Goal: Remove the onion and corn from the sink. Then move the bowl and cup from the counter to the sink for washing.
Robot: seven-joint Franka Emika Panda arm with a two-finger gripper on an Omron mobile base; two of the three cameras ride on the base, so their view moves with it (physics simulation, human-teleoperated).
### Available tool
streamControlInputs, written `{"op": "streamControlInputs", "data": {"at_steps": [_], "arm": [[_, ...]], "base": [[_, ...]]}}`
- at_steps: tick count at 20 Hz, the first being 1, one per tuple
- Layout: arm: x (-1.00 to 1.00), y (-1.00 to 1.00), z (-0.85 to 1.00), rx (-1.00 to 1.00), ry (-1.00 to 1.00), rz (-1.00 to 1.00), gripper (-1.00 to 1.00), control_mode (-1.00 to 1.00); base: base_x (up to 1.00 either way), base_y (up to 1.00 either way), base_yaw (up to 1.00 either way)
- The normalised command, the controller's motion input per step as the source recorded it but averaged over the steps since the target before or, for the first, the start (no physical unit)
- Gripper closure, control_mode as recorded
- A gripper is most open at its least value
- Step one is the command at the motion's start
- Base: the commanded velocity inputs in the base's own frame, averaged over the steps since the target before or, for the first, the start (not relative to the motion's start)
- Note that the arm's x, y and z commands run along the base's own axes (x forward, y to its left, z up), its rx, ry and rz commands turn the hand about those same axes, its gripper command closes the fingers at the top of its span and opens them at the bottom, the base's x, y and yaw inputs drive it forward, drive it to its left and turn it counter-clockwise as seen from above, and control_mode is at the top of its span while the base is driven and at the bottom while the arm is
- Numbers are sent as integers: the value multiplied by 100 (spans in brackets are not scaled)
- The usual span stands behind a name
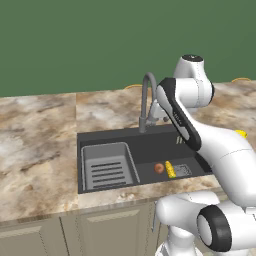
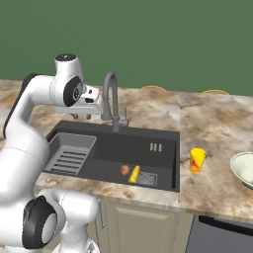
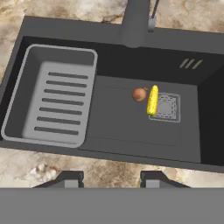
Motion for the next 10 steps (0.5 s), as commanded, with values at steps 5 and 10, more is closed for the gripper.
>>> {"op": "streamControlInputs", "data": {"at_steps": [5, 10], "arm": [[-2, 0, 0, 0, 0, 0, -100, -100], [-5, -3, -1, 0, 0, 0, -100, -100]], "base": [[0, 0, 0], [0, 0, 0]]}}
